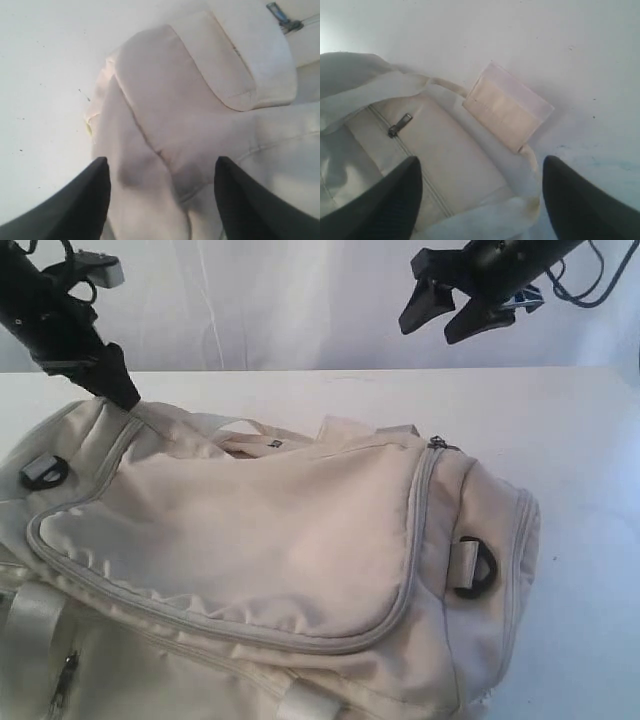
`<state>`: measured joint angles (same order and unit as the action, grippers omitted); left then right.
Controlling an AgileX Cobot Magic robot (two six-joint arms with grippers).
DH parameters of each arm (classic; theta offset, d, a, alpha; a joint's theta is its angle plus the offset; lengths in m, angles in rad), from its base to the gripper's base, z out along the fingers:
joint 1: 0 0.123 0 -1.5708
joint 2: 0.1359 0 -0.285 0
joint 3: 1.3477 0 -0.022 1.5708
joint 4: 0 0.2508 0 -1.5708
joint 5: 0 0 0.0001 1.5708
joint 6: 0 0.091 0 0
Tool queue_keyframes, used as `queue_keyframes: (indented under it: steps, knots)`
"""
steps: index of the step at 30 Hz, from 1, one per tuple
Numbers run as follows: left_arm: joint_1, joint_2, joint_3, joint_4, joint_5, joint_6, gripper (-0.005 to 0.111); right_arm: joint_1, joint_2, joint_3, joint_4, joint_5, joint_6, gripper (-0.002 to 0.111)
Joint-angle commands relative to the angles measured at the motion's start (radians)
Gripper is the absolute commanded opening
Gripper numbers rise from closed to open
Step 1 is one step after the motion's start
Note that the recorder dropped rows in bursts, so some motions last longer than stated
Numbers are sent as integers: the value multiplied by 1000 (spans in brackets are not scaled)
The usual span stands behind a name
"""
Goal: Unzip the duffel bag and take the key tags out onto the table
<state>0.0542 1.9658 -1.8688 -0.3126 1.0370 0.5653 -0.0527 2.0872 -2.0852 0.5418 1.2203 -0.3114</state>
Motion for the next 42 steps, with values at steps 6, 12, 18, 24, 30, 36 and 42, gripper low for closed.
queue_keyframes:
  steps: [6, 12, 18, 24, 30, 36, 42]
  knots:
    - [26, -122, -6, -50, 114, -13, 64, -8, -312, 366, -47, 1, -1, 64]
    - [26, -133, -6, -52, 184, -27, 64, -8, -537, 670, -62, 1, -17, 64]
    - [26, -133, -3, -106, 184, -32, 64, -8, -648, 870, -118, 1, -17, 64]
    - [26, -133, -3, -138, 184, -30, 64, -8, -609, 997, -130, -77, -17, 64]
    - [26, -133, -2, -137, 184, -28, 64, -8, -546, 1003, -124, -209, -38, 21]
    - [26, -128, 8, -140, 184, -28, 64, -8, -485, 965, -173, -296, -59, 0]
    - [26, -127, 8, -151, 184, -28, 64, -8, -366, 794, -188, -287, -49, 0]
